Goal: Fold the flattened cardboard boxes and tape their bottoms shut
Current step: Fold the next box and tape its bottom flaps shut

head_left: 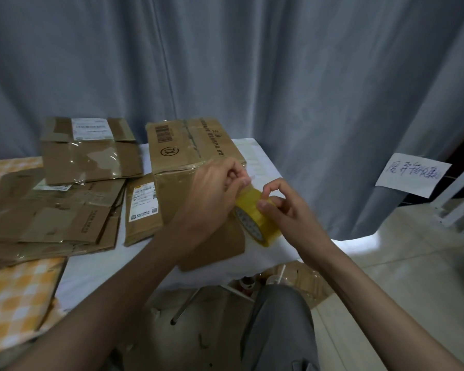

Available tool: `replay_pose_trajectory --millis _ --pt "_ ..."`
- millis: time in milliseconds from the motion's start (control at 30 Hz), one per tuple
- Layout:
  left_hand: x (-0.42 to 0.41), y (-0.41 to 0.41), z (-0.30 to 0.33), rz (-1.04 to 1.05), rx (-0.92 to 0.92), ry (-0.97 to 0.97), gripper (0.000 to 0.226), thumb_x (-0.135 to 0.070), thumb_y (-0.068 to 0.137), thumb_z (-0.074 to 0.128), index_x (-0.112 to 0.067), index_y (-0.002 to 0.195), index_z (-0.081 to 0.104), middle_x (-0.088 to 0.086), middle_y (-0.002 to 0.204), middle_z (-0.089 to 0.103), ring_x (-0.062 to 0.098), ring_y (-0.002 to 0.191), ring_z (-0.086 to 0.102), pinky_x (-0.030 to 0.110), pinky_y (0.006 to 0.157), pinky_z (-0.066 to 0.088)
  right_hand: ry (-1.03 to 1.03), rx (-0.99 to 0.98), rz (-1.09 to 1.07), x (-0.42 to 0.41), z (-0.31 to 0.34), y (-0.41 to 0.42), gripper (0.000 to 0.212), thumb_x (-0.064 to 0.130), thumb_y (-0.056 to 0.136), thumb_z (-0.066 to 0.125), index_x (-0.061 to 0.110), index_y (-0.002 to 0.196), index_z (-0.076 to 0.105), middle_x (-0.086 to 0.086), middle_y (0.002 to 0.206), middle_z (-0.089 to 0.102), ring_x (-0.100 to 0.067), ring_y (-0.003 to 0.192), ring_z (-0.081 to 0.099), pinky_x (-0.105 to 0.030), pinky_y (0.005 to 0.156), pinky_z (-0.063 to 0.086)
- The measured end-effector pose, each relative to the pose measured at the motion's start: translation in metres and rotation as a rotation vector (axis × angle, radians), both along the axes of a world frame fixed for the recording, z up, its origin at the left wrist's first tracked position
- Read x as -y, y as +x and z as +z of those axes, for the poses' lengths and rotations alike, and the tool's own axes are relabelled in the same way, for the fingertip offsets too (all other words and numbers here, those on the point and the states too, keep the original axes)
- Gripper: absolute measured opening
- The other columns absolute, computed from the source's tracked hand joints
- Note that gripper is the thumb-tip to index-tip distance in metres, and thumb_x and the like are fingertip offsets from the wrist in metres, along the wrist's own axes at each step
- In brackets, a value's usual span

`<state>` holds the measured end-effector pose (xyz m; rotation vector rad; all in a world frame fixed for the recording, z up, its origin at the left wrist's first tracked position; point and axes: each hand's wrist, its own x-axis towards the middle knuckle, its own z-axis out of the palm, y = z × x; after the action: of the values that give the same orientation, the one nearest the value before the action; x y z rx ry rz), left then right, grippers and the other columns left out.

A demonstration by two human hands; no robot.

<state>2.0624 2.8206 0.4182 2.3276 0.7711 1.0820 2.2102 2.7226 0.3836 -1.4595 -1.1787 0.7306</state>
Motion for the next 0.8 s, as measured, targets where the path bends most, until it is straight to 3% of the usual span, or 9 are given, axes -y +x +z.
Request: replay_pose_trajectory --millis 167,233,300,367,467,567,667,800 --pt "-0.014 0.016 -0.005 0.027 -0.149 0.008 0.014 -0.026 0.082 0.08 -0.027 0.072 0.07 -0.017 0.069 0.058 -0.001 0.072 0.053 0.01 0.065 0.034 0.033 0.07 -0.006 0.007 -0.002 0.007 0.006 0.021 0.101 0.057 0.02 0.099 0.051 -0.036 0.08 0.052 -0.036 0.069 0.046 -0.04 0.064 0.039" --pt "-0.015 0.021 -0.005 0.049 -0.284 0.098 0.011 -0.034 0.082 0.078 -0.025 0.085 0.074 -0.014 0.085 0.062 0.004 0.087 0.052 0.016 0.073 0.036 0.024 0.166 -0.057 0.007 -0.003 0.01 0.005 0.024 0.101 0.057 0.025 0.1 0.052 -0.031 0.078 0.057 -0.042 0.071 0.049 -0.045 0.062 0.044" --pt "-0.018 0.019 -0.003 0.103 -0.424 0.207 0.032 -0.04 0.084 0.075 -0.022 0.11 0.073 -0.006 0.109 0.063 0.015 0.107 0.048 0.027 0.087 0.041 0.005 0.269 -0.138 0.004 -0.008 0.019 0.005 0.025 0.1 0.056 0.027 0.099 0.052 -0.018 0.073 0.06 -0.025 0.062 0.048 -0.038 0.06 0.044" --pt "-0.022 0.01 0.003 0.106 -0.372 0.293 0.037 -0.038 0.089 0.068 -0.019 0.121 0.069 -0.002 0.118 0.06 0.018 0.111 0.047 0.034 0.094 0.042 -0.028 0.336 -0.224 -0.005 -0.014 0.033 0.006 0.022 0.1 0.055 0.026 0.1 0.051 -0.004 0.072 0.062 -0.014 0.06 0.049 -0.031 0.06 0.045" --pt "-0.039 -0.009 0.009 0.109 -0.308 0.294 0.042 -0.037 0.098 0.053 -0.019 0.136 0.059 0.0 0.138 0.054 0.018 0.127 0.048 0.037 0.109 0.036 -0.099 0.543 -0.332 -0.025 -0.035 0.054 0.014 0.013 0.097 0.055 0.021 0.106 0.048 -0.011 0.08 0.065 -0.033 0.074 0.055 -0.042 0.066 0.043" --pt "-0.065 -0.026 0.009 0.13 -0.423 0.203 0.053 -0.044 0.101 0.045 -0.024 0.15 0.042 -0.005 0.157 0.038 0.016 0.142 0.037 0.04 0.116 0.028 -0.17 0.725 -0.361 -0.041 -0.062 0.065 0.035 0.004 0.09 0.053 0.02 0.119 0.043 -0.01 0.069 0.056 -0.035 0.071 0.055 -0.046 0.066 0.047" --pt "-0.08 -0.035 0.002 0.08 -0.505 0.164 0.056 -0.047 0.101 0.043 -0.025 0.152 0.036 -0.005 0.158 0.036 0.015 0.145 0.034 0.043 0.119 0.029 -0.213 0.854 -0.348 -0.05 -0.083 0.064 0.041 0.0 0.087 0.053 0.017 0.122 0.04 -0.007 0.067 0.052 -0.029 0.063 0.05 -0.042 0.058 0.044" --pt "-0.087 -0.04 -0.013 0.076 -0.467 0.211 0.052 -0.044 0.101 0.045 -0.026 0.15 0.04 -0.009 0.153 0.041 0.01 0.143 0.036 0.04 0.117 0.032 -0.275 0.848 -0.276 -0.051 -0.099 0.066 0.024 0.005 0.088 0.059 0.015 0.105 0.043 -0.005 0.074 0.052 -0.027 0.068 0.054 -0.04 0.059 0.045"
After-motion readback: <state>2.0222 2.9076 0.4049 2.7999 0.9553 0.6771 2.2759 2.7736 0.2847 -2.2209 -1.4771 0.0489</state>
